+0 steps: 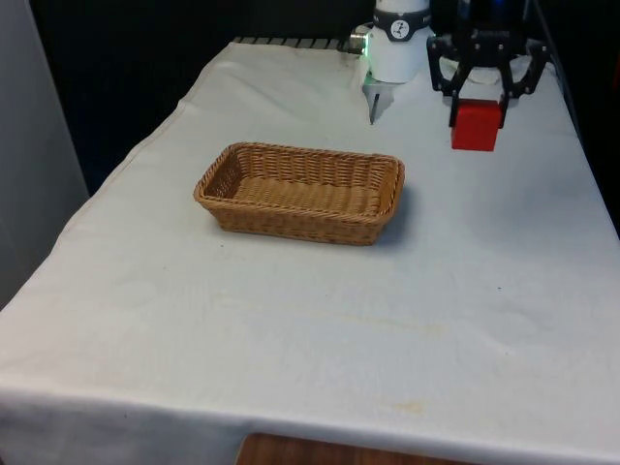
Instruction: Pick up the cube and place it into the basket.
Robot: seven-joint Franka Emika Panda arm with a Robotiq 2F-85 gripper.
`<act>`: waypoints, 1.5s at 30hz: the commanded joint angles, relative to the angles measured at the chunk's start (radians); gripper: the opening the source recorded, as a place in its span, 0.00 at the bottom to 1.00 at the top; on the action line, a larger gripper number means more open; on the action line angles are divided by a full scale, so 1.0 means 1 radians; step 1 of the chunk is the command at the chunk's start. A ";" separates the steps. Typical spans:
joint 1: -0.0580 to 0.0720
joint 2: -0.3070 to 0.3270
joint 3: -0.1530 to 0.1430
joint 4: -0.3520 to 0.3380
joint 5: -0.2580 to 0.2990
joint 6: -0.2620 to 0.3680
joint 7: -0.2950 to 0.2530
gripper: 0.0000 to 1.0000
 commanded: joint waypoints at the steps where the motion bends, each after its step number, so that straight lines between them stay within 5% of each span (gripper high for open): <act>1: 0.000 -0.004 -0.003 -0.005 0.000 0.000 -0.001 0.02; 8: -0.012 -0.055 -0.024 -0.070 0.004 0.009 -0.024 0.02; 26: -0.018 -0.122 -0.081 -0.152 0.000 0.002 -0.069 0.02; 42: -0.024 -0.143 -0.172 -0.220 0.006 0.034 -0.156 0.02; 45: -0.033 -0.136 -0.193 -0.238 0.030 0.065 -0.200 0.02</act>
